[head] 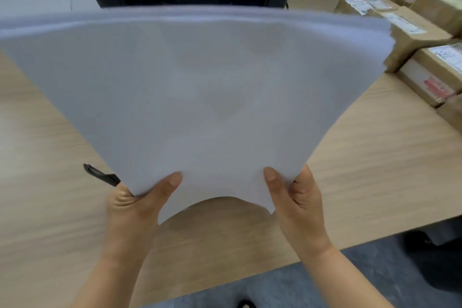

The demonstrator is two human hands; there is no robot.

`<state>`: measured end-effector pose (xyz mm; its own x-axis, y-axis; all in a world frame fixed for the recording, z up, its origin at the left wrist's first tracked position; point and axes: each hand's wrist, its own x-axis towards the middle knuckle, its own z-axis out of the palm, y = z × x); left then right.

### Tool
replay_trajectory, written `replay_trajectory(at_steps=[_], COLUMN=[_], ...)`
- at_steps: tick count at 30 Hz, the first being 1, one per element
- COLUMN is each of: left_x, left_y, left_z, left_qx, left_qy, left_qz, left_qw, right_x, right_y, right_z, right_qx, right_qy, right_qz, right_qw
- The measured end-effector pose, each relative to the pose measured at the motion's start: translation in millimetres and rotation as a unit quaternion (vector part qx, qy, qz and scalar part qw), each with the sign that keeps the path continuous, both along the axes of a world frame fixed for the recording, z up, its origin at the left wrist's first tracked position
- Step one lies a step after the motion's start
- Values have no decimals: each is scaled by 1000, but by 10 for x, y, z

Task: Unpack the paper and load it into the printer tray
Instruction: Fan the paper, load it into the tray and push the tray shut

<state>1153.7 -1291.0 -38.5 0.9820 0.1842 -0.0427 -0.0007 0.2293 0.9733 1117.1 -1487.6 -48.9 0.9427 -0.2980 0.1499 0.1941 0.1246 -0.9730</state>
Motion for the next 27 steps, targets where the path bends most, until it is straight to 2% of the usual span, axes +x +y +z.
replay_trajectory(at_steps=[4,11,16,19,23,27], left_x=[-31,-30,-65,-73,-121,-161], left_y=[-60,-45,-23,-14,-45,-75], left_z=[-58,-66,-285,-375,-404,-445], left_qx=[27,49,133,190,287,320], left_qy=[27,23,67,70,61,68], left_qz=[-2,6,-18,-19,-12,-12], left_qw=[999,999,989,979,956,945], right_x=[-26,3,-40,-64,-109,-129], right_y=[31,-11,1,17,26,37], right_z=[-118,-126,-329,-375,-409,-386], right_qx=[-13,13,-29,-86,-167,-191], right_qy=[39,28,67,84,108,102], right_qz=[21,16,24,23,-28,-69], right_qw=[999,999,997,993,980,974])
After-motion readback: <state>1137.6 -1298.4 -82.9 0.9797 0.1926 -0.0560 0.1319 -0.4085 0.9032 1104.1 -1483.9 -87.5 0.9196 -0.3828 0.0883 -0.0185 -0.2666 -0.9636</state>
